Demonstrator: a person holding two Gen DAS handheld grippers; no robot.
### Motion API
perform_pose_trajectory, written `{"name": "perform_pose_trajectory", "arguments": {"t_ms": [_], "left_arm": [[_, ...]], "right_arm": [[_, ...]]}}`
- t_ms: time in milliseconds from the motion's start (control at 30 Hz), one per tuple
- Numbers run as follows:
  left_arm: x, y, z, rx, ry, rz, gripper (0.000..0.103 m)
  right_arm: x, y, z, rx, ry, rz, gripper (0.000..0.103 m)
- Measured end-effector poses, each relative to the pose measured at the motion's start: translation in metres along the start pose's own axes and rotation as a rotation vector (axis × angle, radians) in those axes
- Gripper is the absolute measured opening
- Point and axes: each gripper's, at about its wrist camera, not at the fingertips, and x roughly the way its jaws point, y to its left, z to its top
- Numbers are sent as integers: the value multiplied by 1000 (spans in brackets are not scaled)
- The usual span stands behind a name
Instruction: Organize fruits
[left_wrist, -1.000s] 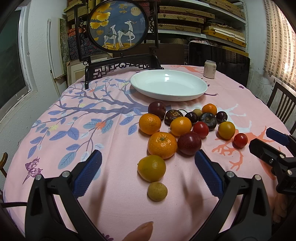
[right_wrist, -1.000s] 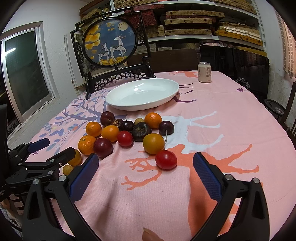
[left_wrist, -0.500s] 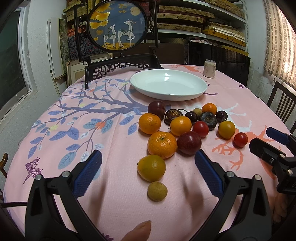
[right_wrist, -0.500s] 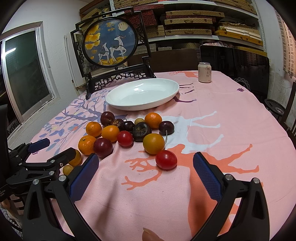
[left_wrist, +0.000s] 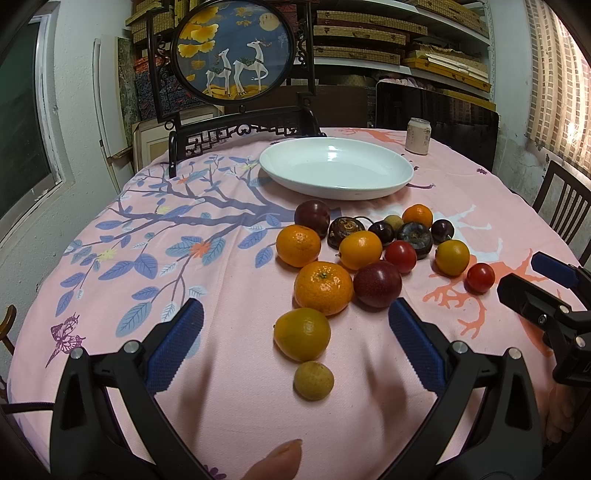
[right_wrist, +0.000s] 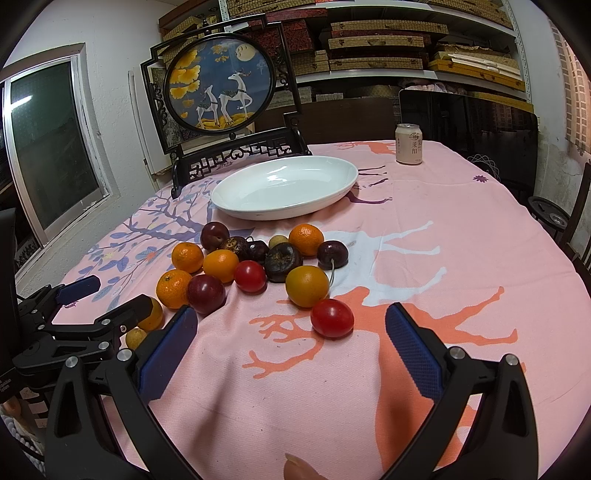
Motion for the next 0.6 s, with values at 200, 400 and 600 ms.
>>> {"name": "perform_pose_trajectory", "arguments": {"t_ms": [200, 400, 600], "left_arm": [[0, 0, 0, 0, 0, 0, 101], [0, 0, 0, 0, 1, 0, 101], [0, 0, 0, 0, 1, 1, 101]], "right_arm": [[0, 0, 0, 1, 0, 0, 102], [0, -1, 0, 1, 0, 1, 102], [1, -1, 0, 1, 0, 1, 102]]}}
